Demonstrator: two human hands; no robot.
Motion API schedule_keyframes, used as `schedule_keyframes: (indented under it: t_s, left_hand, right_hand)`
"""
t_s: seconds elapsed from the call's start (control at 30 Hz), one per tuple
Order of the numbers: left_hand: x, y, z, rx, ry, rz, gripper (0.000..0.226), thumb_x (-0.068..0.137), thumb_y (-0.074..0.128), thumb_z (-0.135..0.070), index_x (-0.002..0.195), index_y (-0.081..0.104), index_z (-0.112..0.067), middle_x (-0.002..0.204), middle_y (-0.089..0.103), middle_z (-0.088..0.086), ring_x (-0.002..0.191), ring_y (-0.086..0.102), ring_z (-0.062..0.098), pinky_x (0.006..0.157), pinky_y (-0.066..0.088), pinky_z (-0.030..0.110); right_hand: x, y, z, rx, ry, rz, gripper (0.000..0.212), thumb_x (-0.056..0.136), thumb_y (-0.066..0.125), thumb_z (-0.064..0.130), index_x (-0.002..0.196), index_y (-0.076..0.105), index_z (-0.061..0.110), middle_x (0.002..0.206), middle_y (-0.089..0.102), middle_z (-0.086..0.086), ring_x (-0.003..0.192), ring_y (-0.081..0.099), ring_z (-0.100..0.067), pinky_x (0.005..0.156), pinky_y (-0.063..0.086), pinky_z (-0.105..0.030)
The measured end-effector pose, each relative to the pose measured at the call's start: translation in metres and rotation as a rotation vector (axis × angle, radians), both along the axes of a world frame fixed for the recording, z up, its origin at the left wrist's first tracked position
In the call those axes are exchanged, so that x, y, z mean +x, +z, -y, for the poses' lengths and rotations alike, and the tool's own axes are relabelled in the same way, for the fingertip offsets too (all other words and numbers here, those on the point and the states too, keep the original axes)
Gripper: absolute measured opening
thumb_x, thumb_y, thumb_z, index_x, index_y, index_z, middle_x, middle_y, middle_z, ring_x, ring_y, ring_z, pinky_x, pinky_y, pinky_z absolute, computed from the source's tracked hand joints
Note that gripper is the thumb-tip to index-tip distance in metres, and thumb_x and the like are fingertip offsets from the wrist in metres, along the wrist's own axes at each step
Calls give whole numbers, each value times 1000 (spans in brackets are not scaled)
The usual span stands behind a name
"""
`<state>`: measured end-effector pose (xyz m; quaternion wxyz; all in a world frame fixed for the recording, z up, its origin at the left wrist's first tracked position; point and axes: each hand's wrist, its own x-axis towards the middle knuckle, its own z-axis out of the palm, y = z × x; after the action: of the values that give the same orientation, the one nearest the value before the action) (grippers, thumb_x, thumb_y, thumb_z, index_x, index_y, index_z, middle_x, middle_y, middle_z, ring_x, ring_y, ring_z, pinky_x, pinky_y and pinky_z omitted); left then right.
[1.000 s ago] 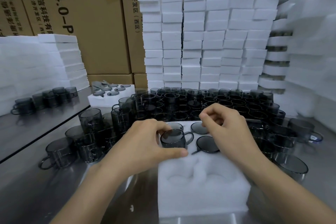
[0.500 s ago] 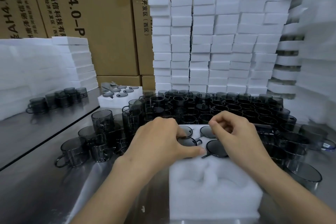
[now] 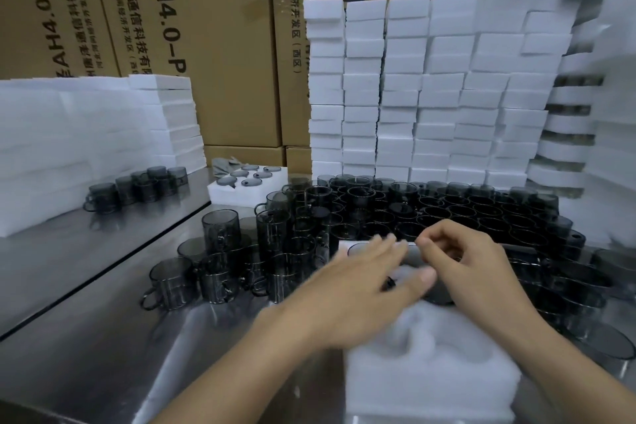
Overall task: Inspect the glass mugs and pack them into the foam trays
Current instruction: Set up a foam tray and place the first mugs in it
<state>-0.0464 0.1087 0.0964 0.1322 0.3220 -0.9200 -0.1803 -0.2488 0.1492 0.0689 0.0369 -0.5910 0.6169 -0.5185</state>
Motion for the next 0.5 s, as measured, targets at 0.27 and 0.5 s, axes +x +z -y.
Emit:
schedule_keyframes:
  t_s: [0.27, 0.5]
  left_hand:
    - [86, 36, 61, -481, 608, -30, 66, 94, 56, -75, 148, 53, -37, 137, 67, -10, 134, 55, 19, 107, 42, 48]
    - [75, 30, 90, -540, 648, 202, 70, 86, 61, -81, 142, 57, -38, 108, 75, -9, 122, 63, 21, 105, 34, 44]
  right_hand:
    - [2, 0, -2, 29, -15, -65, 17, 95, 72, 32, 78, 73, 29, 72, 71, 17, 75, 64, 0, 66, 44, -9]
    - [-1, 1, -2, 45, -11, -33, 19, 97, 72, 31, 78, 73, 28, 70, 71, 14, 70, 63, -2, 64, 43, -9]
